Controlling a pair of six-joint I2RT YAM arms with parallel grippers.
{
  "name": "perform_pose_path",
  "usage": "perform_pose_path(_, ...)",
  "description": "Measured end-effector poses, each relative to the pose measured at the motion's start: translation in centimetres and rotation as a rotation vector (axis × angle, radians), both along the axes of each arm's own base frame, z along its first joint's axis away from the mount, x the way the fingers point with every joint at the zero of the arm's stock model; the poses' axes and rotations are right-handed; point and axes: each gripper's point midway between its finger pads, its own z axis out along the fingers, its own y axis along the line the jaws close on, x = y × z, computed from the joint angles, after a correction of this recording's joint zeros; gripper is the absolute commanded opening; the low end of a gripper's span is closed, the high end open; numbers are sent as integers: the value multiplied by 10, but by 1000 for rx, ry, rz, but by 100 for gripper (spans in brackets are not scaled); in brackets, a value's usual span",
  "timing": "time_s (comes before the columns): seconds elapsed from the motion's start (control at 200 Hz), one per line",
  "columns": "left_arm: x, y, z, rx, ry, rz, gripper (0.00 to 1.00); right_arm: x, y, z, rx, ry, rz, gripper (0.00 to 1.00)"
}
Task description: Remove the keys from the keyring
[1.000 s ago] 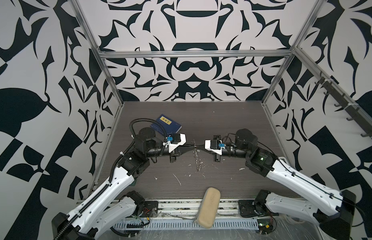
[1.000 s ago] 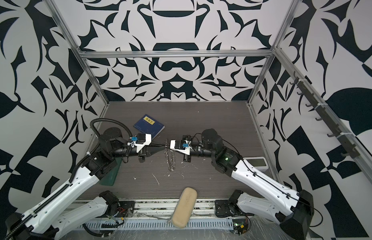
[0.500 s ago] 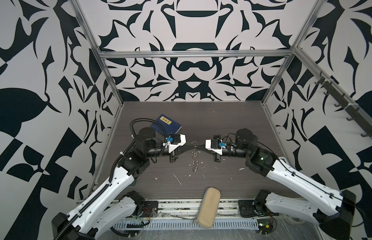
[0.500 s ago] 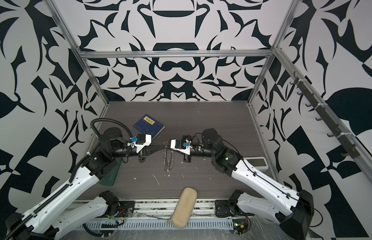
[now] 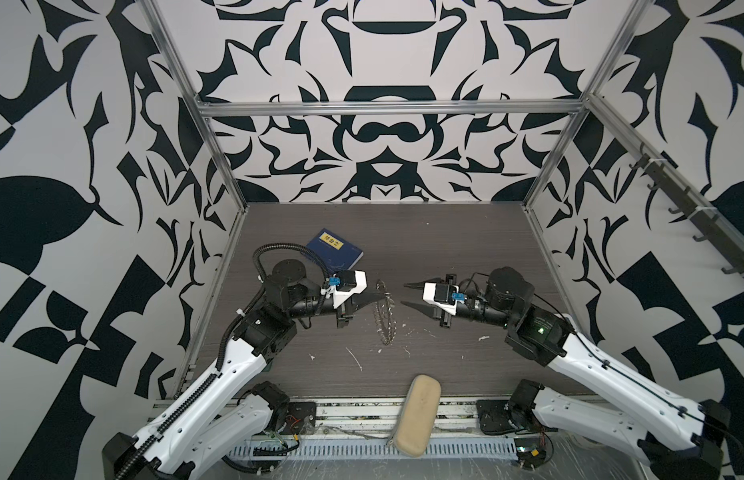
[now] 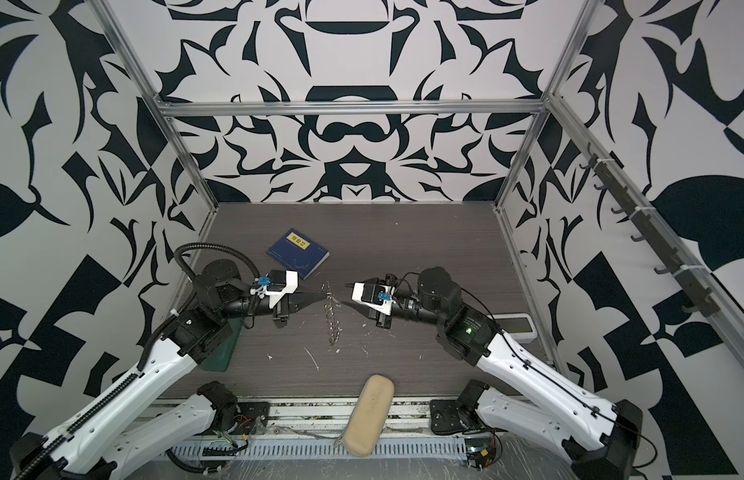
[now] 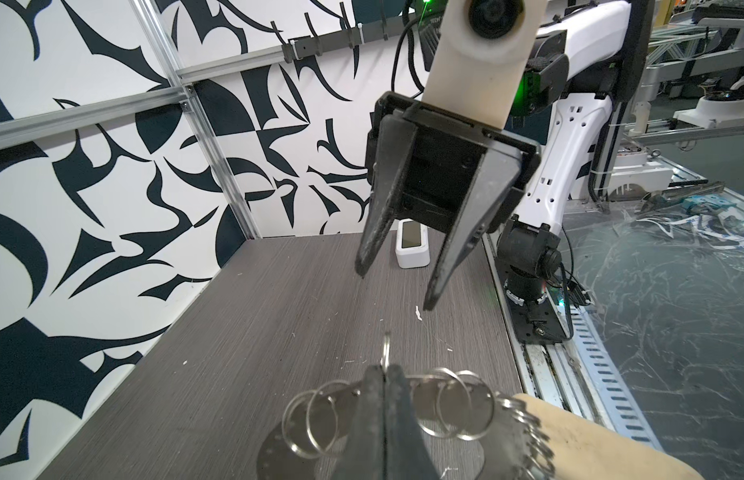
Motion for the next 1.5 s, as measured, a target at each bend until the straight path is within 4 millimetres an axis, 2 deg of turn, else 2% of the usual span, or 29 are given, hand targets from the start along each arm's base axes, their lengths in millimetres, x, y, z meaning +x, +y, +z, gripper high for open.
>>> perform_pose_path(0.15, -1, 0, 0, -1, 3, -5, 0, 4, 1, -16, -23, 24, -16, 37)
perform_pose_path(0.455, -1, 0, 0, -2, 10, -6, 0, 10, 10, -33, -35, 78, -5, 38)
perform_pose_path(0.875, -2, 1, 2, -6, 12, -5, 0, 4, 15, -36, -31, 118, 40, 43)
perform_pose_path(1.12, -2, 2, 3, -9, 14, 2, 0, -2, 16, -40, -40, 144, 58, 51)
perform_pose_path(1.415, -2, 2, 4, -14, 13, 3, 0, -2, 29, -40, -17, 138, 58, 47)
perform_pose_path(1.5, -2, 2, 5, -14, 13, 3, 0, 2, 31, -43, -11, 136, 44, 43)
